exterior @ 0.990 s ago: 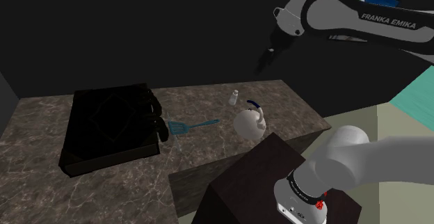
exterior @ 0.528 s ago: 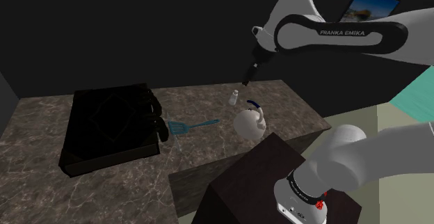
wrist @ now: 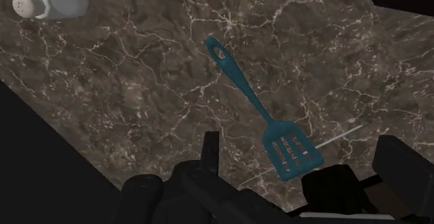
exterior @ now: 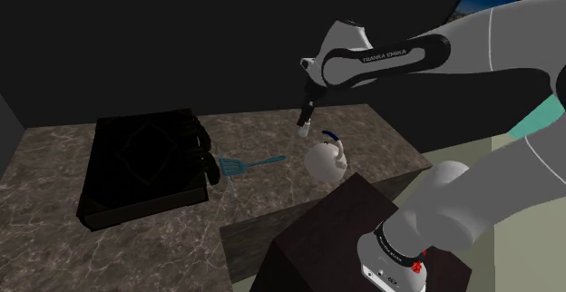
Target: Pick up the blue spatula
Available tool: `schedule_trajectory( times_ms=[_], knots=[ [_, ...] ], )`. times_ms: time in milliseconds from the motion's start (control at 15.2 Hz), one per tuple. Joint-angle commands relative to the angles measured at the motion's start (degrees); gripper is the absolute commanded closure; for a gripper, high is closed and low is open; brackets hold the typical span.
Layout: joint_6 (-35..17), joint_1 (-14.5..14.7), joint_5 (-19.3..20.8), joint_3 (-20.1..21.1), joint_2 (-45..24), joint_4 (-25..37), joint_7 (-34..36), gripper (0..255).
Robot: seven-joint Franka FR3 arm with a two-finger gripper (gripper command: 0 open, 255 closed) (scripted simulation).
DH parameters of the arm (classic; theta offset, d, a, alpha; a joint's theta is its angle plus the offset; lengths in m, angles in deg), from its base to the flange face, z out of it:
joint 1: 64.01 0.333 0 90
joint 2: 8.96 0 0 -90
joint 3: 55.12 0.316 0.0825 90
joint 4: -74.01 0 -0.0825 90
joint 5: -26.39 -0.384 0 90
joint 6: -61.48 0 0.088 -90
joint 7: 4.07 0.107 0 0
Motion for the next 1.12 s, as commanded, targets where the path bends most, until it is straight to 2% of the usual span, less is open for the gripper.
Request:
schedule_trajectory(
  times_ms=[0,462,792,1056],
  knots=[
    [-3.0,1.2,-1.5,-0.8,-4.3,0.7,-4.2,0],
    [-11.2,3.7,-9.3,-1.0,-20.2,5.6,-19.6,0],
    [-15.1,3.0,-14.4,2.1,-31.3,10.7,-29.9,0],
    [-17.4,1.8,-16.3,5.2,-39.9,15.6,-36.4,0]
  ],
)
